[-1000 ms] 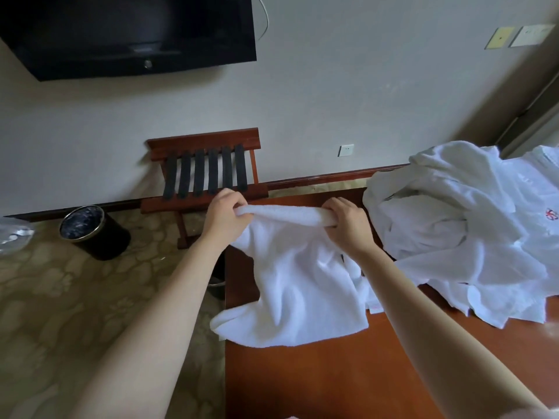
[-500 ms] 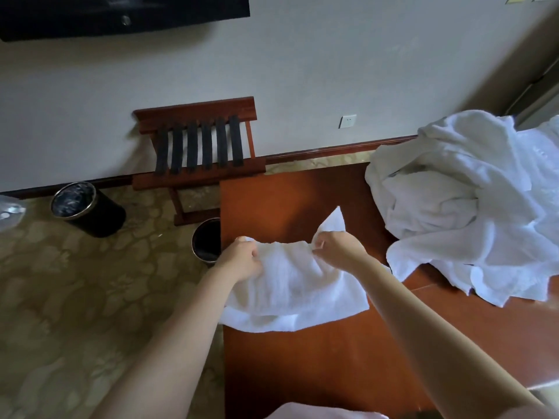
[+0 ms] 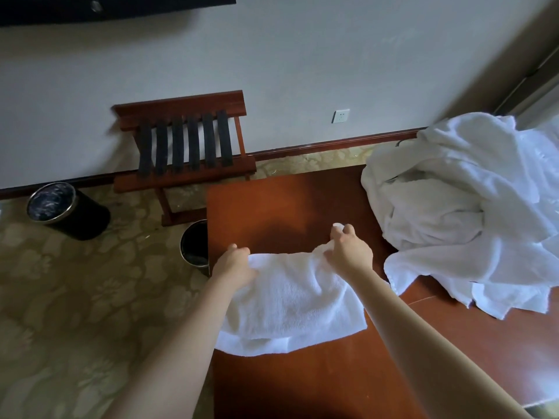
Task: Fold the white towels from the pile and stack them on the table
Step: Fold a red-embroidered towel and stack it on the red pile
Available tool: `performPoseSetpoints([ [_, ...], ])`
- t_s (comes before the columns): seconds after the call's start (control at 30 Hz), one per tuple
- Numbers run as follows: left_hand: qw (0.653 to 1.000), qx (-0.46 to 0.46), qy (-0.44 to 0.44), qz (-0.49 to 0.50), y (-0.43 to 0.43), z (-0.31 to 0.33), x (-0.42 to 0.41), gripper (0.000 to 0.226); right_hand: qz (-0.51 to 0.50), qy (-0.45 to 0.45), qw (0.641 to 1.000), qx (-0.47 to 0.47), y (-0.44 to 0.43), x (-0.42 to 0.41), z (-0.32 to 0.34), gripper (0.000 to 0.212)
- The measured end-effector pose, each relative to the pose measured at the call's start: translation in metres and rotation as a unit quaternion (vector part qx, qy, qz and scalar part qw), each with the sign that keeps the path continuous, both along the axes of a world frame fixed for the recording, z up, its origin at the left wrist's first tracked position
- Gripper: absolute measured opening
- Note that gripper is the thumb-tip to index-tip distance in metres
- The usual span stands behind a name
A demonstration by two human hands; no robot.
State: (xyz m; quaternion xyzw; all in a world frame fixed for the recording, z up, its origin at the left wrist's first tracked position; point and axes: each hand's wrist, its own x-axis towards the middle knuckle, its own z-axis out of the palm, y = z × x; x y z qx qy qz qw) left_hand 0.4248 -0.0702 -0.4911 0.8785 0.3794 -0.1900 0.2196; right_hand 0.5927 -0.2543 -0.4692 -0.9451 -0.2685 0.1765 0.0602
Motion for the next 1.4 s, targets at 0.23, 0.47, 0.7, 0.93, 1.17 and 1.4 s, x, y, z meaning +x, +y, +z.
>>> performPoseSetpoints([
  [0.23, 0.972, 0.116, -0.172, 0.112, 0.03, 0.035, 0.008, 0.017, -0.082, -0.051, 0.976, 0.196, 0.007, 0.008, 0.025, 0.012],
  [0.47, 0.909, 0.112, -0.313, 0.252, 0.069, 0.089, 0.051, 0.018, -0.219, 0.053, 0.898, 0.378, 0.075, 0.05, 0.069, 0.012],
  [0.7, 0.909, 0.104, -0.344, 0.211, 0.112, 0.108, 0.102, 0.036, -0.162, 0.1, 0.895, 0.404, 0.14, 0.098, 0.071, 0.022],
  [0.93, 0.959, -0.027, -0.246, 0.138, 0.113, 0.06, 0.109, 0.068, -0.046, 0.157, 0.939, 0.303, 0.145, 0.102, 0.038, 0.088],
  [1.17, 0.986, -0.075, -0.116, 0.098, 0.075, 0.031, 0.072, 0.039, -0.049, 0.235, 0.946, 0.216, 0.106, 0.074, 0.015, 0.034],
  [1.4, 0.986, -0.095, -0.082, 0.11, 0.014, 0.03, 0.017, 0.032, -0.078, 0.19, 0.965, 0.162, 0.031, 0.018, 0.0, 0.037],
])
